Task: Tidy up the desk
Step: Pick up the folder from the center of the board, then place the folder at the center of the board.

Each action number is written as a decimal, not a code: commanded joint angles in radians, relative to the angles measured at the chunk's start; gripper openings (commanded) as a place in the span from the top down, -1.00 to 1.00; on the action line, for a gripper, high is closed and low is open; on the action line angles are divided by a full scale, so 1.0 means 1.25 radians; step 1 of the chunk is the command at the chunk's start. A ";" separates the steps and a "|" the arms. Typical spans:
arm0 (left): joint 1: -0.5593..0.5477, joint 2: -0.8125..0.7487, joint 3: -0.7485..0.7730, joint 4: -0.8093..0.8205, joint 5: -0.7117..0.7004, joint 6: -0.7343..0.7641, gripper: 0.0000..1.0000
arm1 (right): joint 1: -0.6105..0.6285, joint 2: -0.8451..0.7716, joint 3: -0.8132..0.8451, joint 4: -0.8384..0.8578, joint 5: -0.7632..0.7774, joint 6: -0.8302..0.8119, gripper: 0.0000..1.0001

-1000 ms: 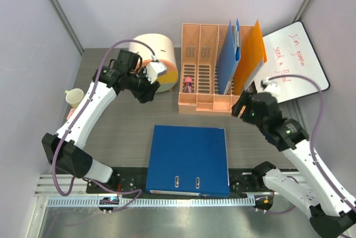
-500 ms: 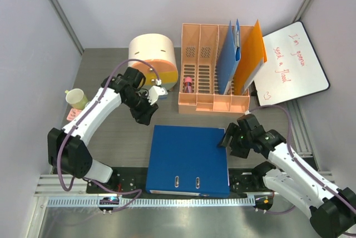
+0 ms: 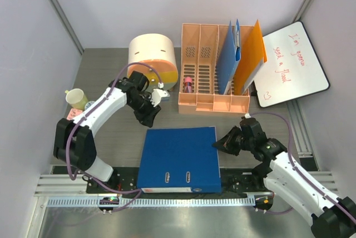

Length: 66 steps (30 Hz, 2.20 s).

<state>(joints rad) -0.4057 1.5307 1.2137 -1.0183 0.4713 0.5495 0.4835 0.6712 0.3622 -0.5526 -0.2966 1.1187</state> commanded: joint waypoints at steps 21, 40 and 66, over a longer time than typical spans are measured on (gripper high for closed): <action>0.084 -0.049 0.320 -0.005 0.120 -0.173 0.00 | 0.003 0.182 0.562 -0.056 0.359 -0.226 0.98; 0.278 0.017 0.345 -0.049 0.464 -0.259 -0.07 | -0.006 -0.043 0.319 0.049 0.269 0.029 0.98; 0.321 0.167 0.261 -0.514 0.707 0.233 -0.30 | -0.006 -0.165 0.379 0.181 0.278 0.176 0.98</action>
<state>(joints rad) 0.0196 1.7847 1.5417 -1.3315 1.3296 0.7692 0.4778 0.4526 0.7406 -0.5064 0.0402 1.2675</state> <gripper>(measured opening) 0.628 0.059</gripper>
